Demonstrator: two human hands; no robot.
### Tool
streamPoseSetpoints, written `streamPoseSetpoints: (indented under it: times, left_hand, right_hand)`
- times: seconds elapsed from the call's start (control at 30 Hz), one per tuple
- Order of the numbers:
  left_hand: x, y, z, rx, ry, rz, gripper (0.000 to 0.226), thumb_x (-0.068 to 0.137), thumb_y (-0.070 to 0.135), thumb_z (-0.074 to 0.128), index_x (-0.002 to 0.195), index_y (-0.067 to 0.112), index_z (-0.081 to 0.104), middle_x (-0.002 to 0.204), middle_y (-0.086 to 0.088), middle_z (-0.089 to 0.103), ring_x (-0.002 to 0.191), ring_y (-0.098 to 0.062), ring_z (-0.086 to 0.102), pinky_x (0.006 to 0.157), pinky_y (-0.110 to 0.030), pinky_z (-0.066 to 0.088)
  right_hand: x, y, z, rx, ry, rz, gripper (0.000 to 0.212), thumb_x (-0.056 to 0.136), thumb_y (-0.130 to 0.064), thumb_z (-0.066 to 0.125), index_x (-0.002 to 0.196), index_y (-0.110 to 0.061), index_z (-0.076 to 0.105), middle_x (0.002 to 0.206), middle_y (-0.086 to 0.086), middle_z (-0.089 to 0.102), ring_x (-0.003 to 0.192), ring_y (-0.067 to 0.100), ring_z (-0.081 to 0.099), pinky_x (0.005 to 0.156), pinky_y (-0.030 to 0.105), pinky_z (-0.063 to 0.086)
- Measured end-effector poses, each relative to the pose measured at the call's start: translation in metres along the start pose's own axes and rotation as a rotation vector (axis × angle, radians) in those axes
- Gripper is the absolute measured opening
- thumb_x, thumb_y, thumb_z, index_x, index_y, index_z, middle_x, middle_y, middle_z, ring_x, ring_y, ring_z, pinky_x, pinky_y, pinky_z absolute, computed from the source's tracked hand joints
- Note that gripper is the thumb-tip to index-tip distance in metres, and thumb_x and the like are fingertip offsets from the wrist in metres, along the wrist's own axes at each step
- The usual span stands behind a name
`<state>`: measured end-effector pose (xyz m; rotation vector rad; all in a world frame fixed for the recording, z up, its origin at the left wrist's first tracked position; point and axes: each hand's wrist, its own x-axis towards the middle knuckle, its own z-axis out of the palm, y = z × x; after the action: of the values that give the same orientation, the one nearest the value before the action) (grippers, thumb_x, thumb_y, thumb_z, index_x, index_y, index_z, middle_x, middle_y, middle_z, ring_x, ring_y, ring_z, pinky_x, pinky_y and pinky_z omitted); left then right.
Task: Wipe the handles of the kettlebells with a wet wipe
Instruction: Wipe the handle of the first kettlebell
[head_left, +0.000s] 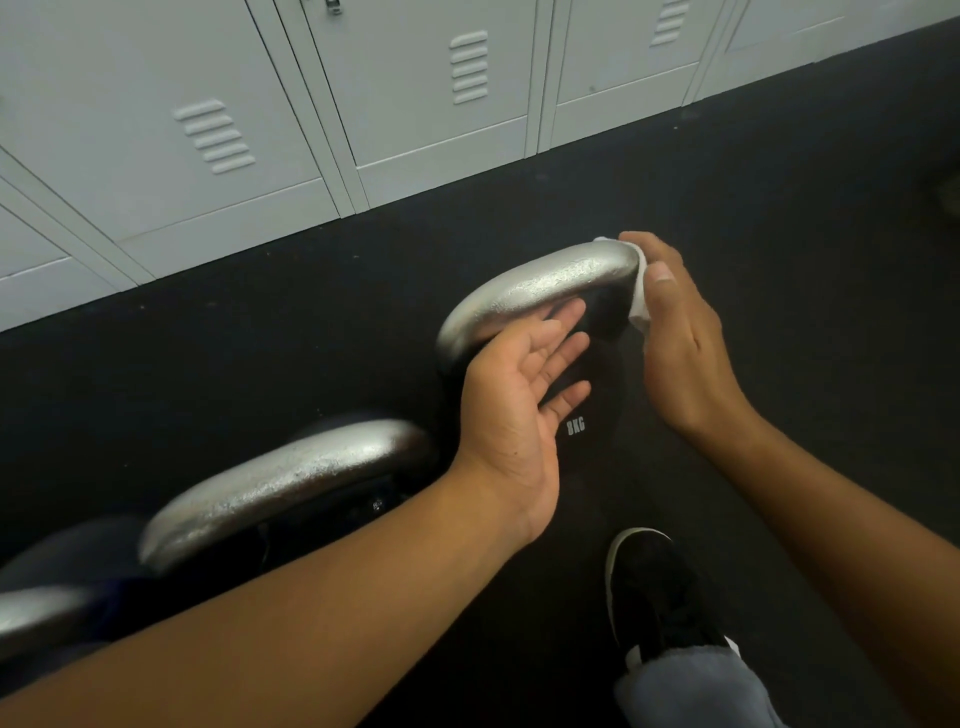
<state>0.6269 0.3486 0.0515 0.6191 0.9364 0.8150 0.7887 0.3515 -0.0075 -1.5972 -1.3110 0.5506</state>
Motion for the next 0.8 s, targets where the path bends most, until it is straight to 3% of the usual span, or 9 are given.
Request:
streamPoseSetpoints:
  times: [0.13,0.23,0.3,0.43,0.5,0.57,0.67,0.73,0.8]
  left_hand:
    - [0.0,-0.001,-0.001,-0.012,-0.005,-0.015,0.03,0.101,0.025,0.046,0.121,0.03,0.068,0.124,0.013,0.074,0.12,-0.006,0.066,0.101,-0.035,0.048]
    - [0.001,0.0,-0.002,-0.017,-0.011,-0.015,0.031,0.101,0.028,0.046,0.122,0.028,0.069,0.124,0.013,0.074,0.12,-0.007,0.067,0.102,-0.036,0.047]
    - [0.0,0.001,-0.002,-0.018,-0.015,-0.01,0.033,0.102,0.029,0.046,0.125,0.027,0.069,0.125,0.013,0.074,0.12,-0.007,0.067,0.103,-0.037,0.047]
    - [-0.001,-0.002,0.0,0.081,-0.029,0.014,0.035,0.104,0.026,0.046,0.134,0.03,0.063,0.126,0.014,0.073,0.119,-0.006,0.068,0.102,-0.037,0.049]
    - [-0.002,-0.008,-0.001,0.255,-0.015,0.067,0.04,0.103,0.016,0.05,0.139,0.031,0.059,0.127,0.014,0.072,0.117,-0.002,0.067,0.102,-0.035,0.051]
    - [-0.007,-0.013,-0.002,0.499,-0.008,0.167,0.051,0.099,0.009,0.056,0.143,0.034,0.055,0.133,0.018,0.067,0.122,0.005,0.061,0.108,-0.031,0.05]
    - [-0.02,-0.022,-0.001,0.888,-0.082,0.31,0.07,0.096,0.02,0.059,0.158,0.039,0.034,0.158,0.028,0.038,0.143,0.013,0.034,0.122,-0.026,0.032]
    - [-0.029,-0.026,0.003,1.061,-0.13,0.282,0.082,0.101,0.03,0.055,0.163,0.04,0.003,0.168,0.03,-0.001,0.152,0.013,-0.003,0.128,-0.024,0.01]
    - [-0.037,-0.028,0.006,1.204,-0.159,0.273,0.085,0.103,0.043,0.047,0.159,0.042,-0.017,0.161,0.032,-0.031,0.144,0.014,-0.03,0.128,-0.028,-0.003]
  right_hand:
    - [0.003,-0.007,0.0,-0.032,0.011,-0.021,0.048,0.111,-0.04,0.021,0.147,-0.028,0.051,0.143,-0.012,0.057,0.135,0.006,0.052,0.113,0.044,0.044]
    - [-0.009,-0.002,0.003,-0.063,-0.047,-0.088,0.05,0.113,-0.03,0.023,0.162,-0.027,0.029,0.167,-0.011,0.033,0.154,0.004,0.029,0.127,0.04,0.029]
    - [-0.015,0.006,0.003,-0.043,-0.072,-0.086,0.054,0.113,-0.029,0.024,0.166,-0.023,0.019,0.171,-0.014,0.021,0.158,0.003,0.02,0.13,0.041,0.023]
    - [-0.009,0.005,-0.001,-0.001,-0.026,-0.029,0.05,0.112,-0.032,0.025,0.159,-0.021,0.038,0.159,-0.004,0.046,0.148,0.009,0.041,0.122,0.044,0.036]
    - [-0.003,-0.002,-0.002,-0.009,0.004,-0.016,0.043,0.112,-0.034,0.023,0.147,-0.032,0.048,0.151,-0.008,0.053,0.141,0.005,0.047,0.118,0.039,0.04]
    - [-0.001,-0.009,-0.001,-0.008,0.007,-0.03,0.039,0.112,-0.033,0.023,0.143,-0.045,0.043,0.155,-0.01,0.049,0.144,-0.001,0.042,0.122,0.032,0.034]
    - [-0.007,-0.011,0.001,-0.03,-0.051,-0.085,0.044,0.113,-0.03,0.022,0.149,-0.054,0.024,0.166,-0.018,0.026,0.157,0.002,0.02,0.129,0.028,0.018]
    - [-0.013,-0.004,0.002,-0.062,-0.083,-0.096,0.049,0.113,-0.031,0.021,0.159,-0.044,0.013,0.169,-0.021,0.013,0.159,0.0,0.01,0.13,0.025,0.012]
    - [-0.016,0.003,0.001,-0.06,-0.098,-0.059,0.054,0.112,-0.033,0.021,0.166,-0.029,0.012,0.172,-0.017,0.011,0.158,-0.004,0.01,0.129,0.021,0.013]
